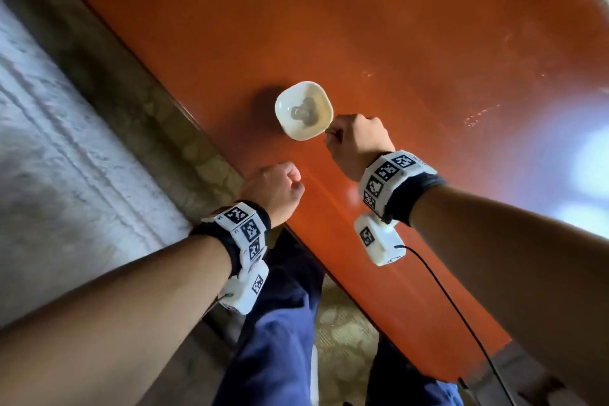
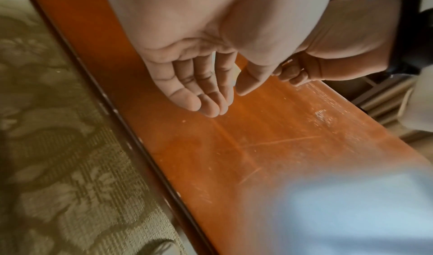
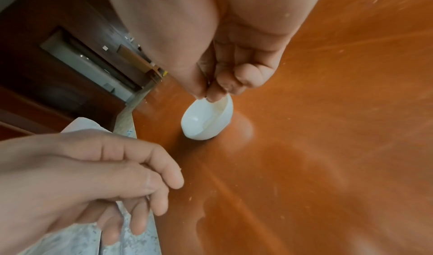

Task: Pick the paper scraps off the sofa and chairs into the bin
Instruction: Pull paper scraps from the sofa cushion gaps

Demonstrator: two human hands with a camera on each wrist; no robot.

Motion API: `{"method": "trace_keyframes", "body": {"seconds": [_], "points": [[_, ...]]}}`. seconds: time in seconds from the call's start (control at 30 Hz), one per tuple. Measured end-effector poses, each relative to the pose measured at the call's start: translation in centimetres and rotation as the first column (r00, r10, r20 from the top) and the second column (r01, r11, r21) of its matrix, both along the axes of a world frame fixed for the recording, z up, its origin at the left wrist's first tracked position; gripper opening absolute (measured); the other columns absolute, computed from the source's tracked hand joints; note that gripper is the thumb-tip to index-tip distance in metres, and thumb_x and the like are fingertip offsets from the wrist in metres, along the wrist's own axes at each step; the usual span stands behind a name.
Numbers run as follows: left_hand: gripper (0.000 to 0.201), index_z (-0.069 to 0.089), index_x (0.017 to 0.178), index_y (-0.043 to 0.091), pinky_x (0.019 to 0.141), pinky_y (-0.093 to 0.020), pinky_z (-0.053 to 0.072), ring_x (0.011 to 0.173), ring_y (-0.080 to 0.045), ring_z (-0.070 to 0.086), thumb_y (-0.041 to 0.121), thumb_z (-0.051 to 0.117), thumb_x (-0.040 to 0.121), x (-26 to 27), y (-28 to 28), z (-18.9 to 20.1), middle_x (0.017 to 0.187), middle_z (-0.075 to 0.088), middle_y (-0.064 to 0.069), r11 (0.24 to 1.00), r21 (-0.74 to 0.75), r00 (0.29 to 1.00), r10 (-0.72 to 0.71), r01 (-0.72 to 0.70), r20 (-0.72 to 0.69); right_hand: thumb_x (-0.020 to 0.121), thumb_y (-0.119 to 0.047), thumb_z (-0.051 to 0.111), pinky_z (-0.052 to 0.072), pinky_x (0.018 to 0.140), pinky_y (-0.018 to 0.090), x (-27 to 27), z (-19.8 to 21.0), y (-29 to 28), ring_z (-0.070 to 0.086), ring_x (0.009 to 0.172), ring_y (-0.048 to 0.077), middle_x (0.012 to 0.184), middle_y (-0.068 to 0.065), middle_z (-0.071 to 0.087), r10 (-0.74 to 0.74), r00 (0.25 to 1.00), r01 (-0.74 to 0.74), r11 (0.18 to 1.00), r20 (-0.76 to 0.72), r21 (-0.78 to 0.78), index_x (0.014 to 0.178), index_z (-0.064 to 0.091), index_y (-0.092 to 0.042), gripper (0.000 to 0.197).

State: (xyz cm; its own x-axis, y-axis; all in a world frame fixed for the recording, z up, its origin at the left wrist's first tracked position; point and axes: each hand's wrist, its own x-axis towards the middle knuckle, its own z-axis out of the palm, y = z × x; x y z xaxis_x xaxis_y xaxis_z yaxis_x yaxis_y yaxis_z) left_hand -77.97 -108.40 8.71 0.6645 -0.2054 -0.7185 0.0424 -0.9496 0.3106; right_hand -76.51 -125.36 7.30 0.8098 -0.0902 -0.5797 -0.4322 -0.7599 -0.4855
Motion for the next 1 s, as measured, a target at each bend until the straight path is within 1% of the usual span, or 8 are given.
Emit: {"method": "trace_keyframes", "body": {"seconds": [0.17, 0.33, 0.5, 0.6, 0.67, 0.77, 0.9, 1.0], "points": [[0.015, 0.065, 0.104, 0.022, 0.075, -0.026, 0.050, 0.089, -0.017, 0.066, 0.028, 0.056, 0.093, 0.7, 2.9, -0.9, 0.103, 0.072, 0.006, 0.997, -0.022, 0.997, 0.068, -0.069, -0.019, 0.090, -0.027, 0.050, 0.039, 0.065, 0.026, 2.6, -1.4, 2.8, 0.055, 0.076, 0.027, 0.094, 0.009, 0.068, -0.040, 0.998, 0.037, 0.997, -0.051, -0.068, 0.102, 0.068, -0.022, 0.022], [0.012, 0.064, 0.099, 0.025, 0.080, -0.031, 0.055, 0.088, -0.019, 0.066, 0.029, 0.055, 0.092, 1.0, 4.7, -1.4, 0.098, 0.072, 0.004, 0.997, -0.034, 0.997, 0.062, -0.063, -0.043, 0.088, -0.025, 0.052, 0.039, 0.066, 0.024, 2.2, -0.2, 3.3, 0.054, 0.075, 0.025, 0.093, 0.006, 0.068, -0.112, 0.991, 0.106, 0.991, -0.077, -0.088, 0.086, 0.064, -0.029, 0.012], [0.017, 0.066, 0.103, 0.023, 0.079, -0.028, 0.051, 0.094, -0.021, 0.067, 0.028, 0.054, 0.092, 1.8, 4.5, 0.3, 0.102, 0.073, 0.002, 0.997, -0.063, 0.999, 0.031, -0.033, -0.022, 0.087, -0.027, 0.053, 0.039, 0.065, 0.024, 0.1, 3.5, 2.7, 0.058, 0.076, 0.026, 0.087, 0.003, 0.068, -0.134, 0.988, 0.121, 0.982, -0.079, -0.143, 0.089, 0.066, -0.026, 0.013], [0.016, 0.067, 0.102, 0.021, 0.071, -0.025, 0.046, 0.092, -0.023, 0.067, 0.026, 0.056, 0.092, 2.0, 4.4, 2.3, 0.103, 0.073, -0.001, 0.993, -0.093, 0.996, 0.081, -0.076, 0.044, 0.088, -0.026, 0.052, 0.041, 0.064, 0.025, -0.3, 6.3, 2.5, 0.060, 0.077, 0.026, 0.085, 0.002, 0.067, -0.081, 0.992, 0.065, 0.987, -0.098, -0.148, 0.089, 0.067, -0.026, 0.015], [0.014, 0.068, 0.100, 0.021, 0.068, -0.026, 0.048, 0.087, -0.024, 0.067, 0.025, 0.058, 0.091, 1.9, 4.6, 4.0, 0.100, 0.073, -0.003, 0.988, -0.115, 0.991, 0.112, -0.103, 0.069, 0.088, -0.025, 0.052, 0.041, 0.064, 0.025, -0.4, 8.3, 2.5, 0.061, 0.076, 0.026, 0.086, 0.002, 0.068, -0.044, 0.995, 0.030, 0.988, -0.093, -0.153, 0.090, 0.067, -0.027, 0.016], [0.012, 0.066, 0.100, 0.020, 0.071, -0.030, 0.053, 0.086, -0.022, 0.066, 0.025, 0.059, 0.092, 1.4, 5.4, 7.3, 0.099, 0.071, -0.002, 0.986, -0.125, 0.987, 0.121, -0.108, 0.102, 0.087, -0.026, 0.051, 0.046, 0.065, 0.027, -0.6, 11.6, 2.8, 0.064, 0.079, 0.030, 0.090, 0.006, 0.069, -0.005, 0.999, -0.002, 0.988, -0.044, -0.151, 0.092, 0.067, -0.027, 0.017], [0.013, 0.065, 0.103, 0.020, 0.071, -0.028, 0.047, 0.088, -0.019, 0.063, 0.026, 0.057, 0.095, 0.4, 6.6, 12.8, 0.098, 0.064, 0.006, 0.996, -0.064, 0.988, 0.076, -0.068, 0.135, 0.088, -0.027, 0.050, 0.044, 0.064, 0.028, -1.4, 16.5, 2.5, 0.063, 0.081, 0.031, 0.095, 0.008, 0.067, 0.057, 0.998, -0.060, 0.983, -0.020, -0.175, 0.103, 0.067, -0.023, 0.023], [0.009, 0.065, 0.099, 0.024, 0.071, -0.029, 0.051, 0.084, -0.018, 0.064, 0.028, 0.059, 0.094, -1.3, 8.0, 18.4, 0.097, 0.068, 0.007, 0.988, -0.075, 0.967, 0.147, -0.134, 0.207, 0.088, -0.026, 0.049, 0.043, 0.063, 0.028, -2.5, 21.6, 2.7, 0.061, 0.078, 0.031, 0.095, 0.010, 0.067, 0.140, 0.990, -0.141, 0.971, -0.019, -0.193, 0.108, 0.066, -0.019, 0.027]]}}
